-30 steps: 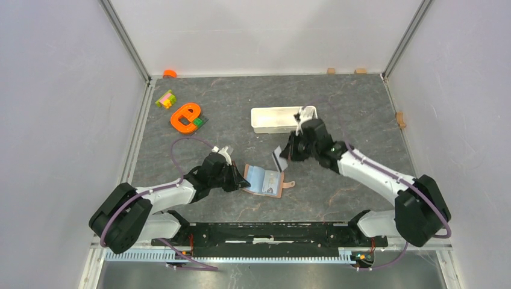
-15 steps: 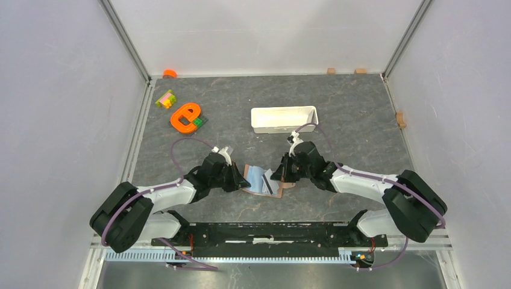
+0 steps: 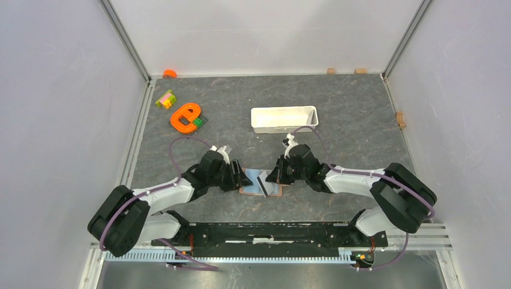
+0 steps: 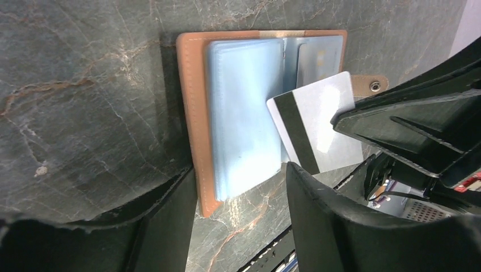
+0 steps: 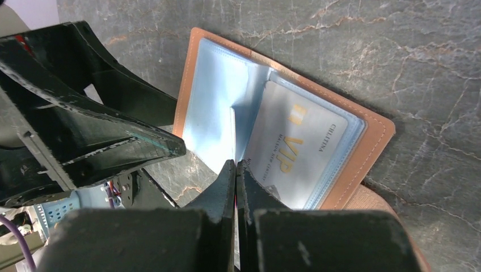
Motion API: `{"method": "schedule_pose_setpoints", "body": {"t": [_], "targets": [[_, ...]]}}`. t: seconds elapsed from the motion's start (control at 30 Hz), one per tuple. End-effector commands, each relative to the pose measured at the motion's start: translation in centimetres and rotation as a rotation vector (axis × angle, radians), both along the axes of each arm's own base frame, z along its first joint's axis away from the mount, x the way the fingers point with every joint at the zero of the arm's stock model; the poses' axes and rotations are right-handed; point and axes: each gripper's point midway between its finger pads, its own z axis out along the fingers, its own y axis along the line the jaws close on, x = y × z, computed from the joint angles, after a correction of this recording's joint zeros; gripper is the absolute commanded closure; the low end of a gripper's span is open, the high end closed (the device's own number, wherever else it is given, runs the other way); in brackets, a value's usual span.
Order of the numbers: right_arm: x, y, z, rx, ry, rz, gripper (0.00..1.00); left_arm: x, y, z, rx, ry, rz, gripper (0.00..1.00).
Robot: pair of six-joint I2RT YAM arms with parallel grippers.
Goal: Put the credit cards into the card holder
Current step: Insert the credit card into the card holder.
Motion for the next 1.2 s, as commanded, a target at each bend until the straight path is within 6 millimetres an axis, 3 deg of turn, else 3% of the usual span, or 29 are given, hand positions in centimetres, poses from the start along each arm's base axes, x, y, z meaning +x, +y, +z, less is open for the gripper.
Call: {"method": "schedule_pose_setpoints", "body": {"t": [0.0,0.13,0.53,0.73,1.17], "targets": [[0.2,1.1,0.4,0.028,-0.012,0.011,1.0,0.4,0.7,-0.4,0.049,-0.013,-0.012,0.36],[0.1,1.2,0.5,0.03,-0.014,0.013,1.0,0.5,0.7,-1.4,0.058,0.006,-0.013,0.43],[0.2,-1.0,0.5,0.012,-0.016,-0.092,1.0,0.5,2.4,-4.0,0.194,0.039,-0.015,0.64],[0.1,-2.2,0.5,0.025,-0.012,-0.14,1.0,0.5,2.9,-4.7,0.238,0.05,-0.026,0.66],[-0.3,-2.3,-1.2,0.012,0.037,-0.144,1.0,0.2,3.0,-5.4,0.251,0.076,-0.038,0.7]]}}
